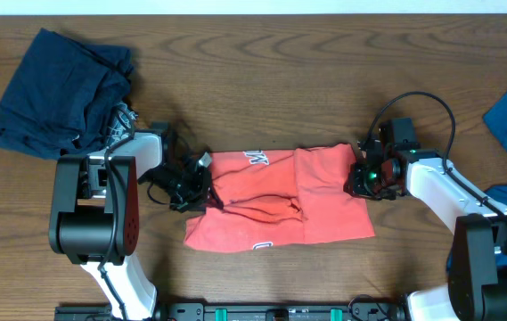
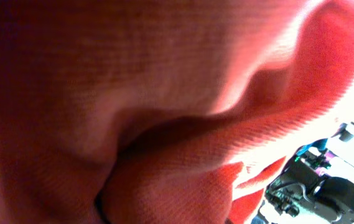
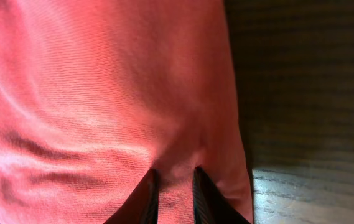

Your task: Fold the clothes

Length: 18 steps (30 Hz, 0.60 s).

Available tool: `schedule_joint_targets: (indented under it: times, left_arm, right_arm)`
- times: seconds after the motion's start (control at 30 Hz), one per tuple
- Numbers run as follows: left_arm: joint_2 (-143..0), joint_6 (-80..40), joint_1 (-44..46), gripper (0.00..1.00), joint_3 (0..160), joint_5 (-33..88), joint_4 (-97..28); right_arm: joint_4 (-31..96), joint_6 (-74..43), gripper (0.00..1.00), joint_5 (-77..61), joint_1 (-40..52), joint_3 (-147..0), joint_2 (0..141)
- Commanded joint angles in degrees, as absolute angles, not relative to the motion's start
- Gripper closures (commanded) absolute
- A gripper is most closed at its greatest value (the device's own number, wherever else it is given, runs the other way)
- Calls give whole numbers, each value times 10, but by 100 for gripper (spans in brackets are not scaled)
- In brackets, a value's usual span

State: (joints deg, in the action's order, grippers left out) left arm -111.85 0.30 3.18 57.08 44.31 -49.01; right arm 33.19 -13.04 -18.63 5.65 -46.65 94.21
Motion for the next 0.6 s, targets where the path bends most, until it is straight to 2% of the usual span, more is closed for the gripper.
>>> schedule_joint_targets:
  times: [0.0, 0.27, 0.57]
  left_arm:
    - [-1116, 15, 35, 94, 602, 365, -530]
    - [-1019, -14, 36, 94, 693, 289, -626]
    - [-907, -103, 108, 94, 717, 289, -609]
  right_arm:
    - [349, -137, 82, -165, 53, -469, 929]
    - [407, -132, 80, -160, 19, -488, 826]
    - [408, -132, 76, -139, -27, -489, 761]
